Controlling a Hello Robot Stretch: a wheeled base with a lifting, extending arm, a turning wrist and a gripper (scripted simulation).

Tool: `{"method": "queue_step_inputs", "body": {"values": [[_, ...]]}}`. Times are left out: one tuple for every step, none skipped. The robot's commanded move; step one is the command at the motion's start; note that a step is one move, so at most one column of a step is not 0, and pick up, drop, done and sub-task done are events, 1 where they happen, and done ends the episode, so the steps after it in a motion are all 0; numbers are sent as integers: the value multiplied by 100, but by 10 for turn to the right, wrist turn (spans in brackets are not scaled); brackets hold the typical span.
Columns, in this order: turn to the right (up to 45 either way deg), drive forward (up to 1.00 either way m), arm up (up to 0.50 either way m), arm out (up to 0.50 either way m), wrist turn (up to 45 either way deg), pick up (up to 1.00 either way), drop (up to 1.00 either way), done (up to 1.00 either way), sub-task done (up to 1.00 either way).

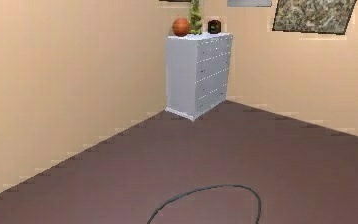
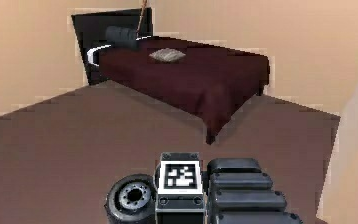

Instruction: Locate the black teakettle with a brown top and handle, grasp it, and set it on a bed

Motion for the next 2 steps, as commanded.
{"method": "queue_step_inputs", "body": {"values": [[330, 0, 0, 0, 0, 0, 0, 0, 0], [0, 75, 0, 0, 0, 0, 0, 0, 0]]}}
